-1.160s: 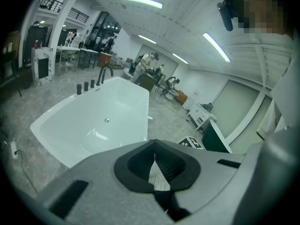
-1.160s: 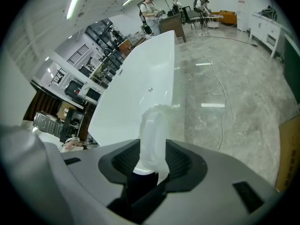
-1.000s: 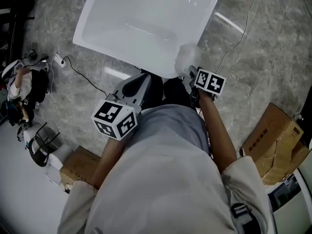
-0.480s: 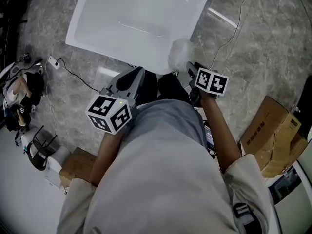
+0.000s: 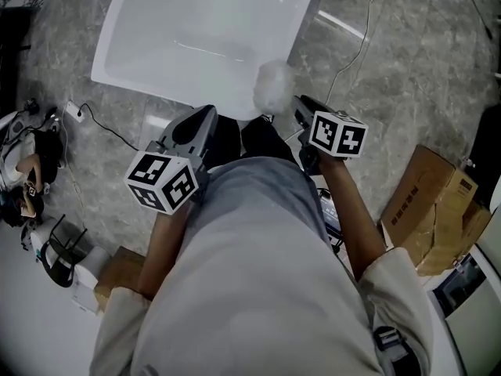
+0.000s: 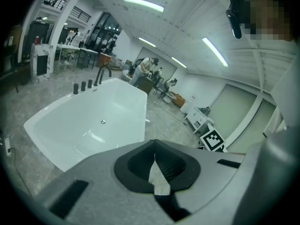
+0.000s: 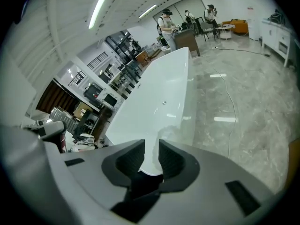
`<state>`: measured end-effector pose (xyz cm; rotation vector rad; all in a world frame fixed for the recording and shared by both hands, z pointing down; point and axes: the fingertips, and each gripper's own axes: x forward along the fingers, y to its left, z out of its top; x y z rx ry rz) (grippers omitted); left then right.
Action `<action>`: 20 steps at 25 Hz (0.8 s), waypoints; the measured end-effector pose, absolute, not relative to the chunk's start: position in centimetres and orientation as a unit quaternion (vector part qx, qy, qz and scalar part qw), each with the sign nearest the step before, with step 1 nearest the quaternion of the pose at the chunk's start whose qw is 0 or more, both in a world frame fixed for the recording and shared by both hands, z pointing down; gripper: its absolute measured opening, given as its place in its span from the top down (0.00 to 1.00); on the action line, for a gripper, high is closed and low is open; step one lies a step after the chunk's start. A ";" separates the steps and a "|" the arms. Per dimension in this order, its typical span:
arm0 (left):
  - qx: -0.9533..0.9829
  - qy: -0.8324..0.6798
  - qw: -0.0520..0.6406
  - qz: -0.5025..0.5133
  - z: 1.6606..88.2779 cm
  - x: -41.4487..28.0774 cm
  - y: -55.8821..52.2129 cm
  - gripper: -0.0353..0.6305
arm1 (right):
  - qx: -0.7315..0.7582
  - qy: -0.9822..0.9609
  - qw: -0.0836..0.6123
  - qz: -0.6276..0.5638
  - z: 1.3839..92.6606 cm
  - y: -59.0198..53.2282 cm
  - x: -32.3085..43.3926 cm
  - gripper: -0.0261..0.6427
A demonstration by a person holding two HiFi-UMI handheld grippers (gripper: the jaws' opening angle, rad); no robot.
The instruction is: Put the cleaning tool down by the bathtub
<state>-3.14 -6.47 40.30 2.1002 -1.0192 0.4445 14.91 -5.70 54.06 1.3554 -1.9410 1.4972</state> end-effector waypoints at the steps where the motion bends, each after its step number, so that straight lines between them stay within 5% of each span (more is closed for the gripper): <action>1: 0.820 -0.398 0.372 0.173 40.3 -3.1 -6.6 0.94 | 0.478 -0.685 0.168 0.523 53.7 -5.8 15.1 0.83; 20: 0.831 -0.405 0.357 0.135 37.9 -3.2 -8.9 0.94 | 0.485 -0.750 0.105 0.438 43.3 -8.8 14.4 0.88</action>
